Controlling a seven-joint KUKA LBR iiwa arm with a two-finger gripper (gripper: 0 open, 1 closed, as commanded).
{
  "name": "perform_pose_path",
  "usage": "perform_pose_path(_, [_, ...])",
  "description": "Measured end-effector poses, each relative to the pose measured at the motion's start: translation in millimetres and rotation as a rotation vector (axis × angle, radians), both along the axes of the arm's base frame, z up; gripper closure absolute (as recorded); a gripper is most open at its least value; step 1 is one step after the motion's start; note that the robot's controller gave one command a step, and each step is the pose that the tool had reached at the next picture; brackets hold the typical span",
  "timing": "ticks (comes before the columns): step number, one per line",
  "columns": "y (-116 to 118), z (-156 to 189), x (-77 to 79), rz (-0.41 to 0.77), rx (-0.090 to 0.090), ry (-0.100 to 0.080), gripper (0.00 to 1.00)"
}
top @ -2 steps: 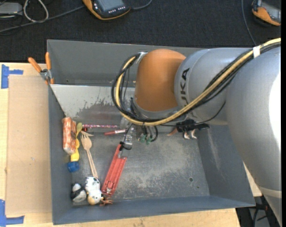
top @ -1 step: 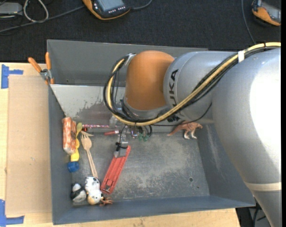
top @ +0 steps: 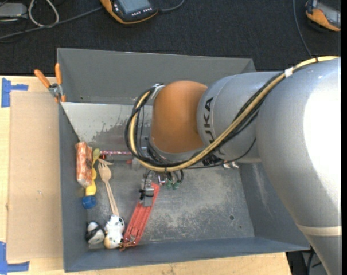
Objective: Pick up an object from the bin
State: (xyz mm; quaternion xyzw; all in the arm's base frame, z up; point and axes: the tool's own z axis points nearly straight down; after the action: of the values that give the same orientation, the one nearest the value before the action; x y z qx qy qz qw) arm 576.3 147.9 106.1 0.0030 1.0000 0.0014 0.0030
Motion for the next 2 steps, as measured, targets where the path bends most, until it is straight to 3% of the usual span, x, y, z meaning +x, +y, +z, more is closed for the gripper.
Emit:
perform_pose_path(1, [-36.3, -3.3, 24.3, 0.088, 0.005, -0.002, 0.0])
perform_pose_path(2, [-48.6, -23.3, -22.8, -0.034, 0.005, -0.014, 0.0])
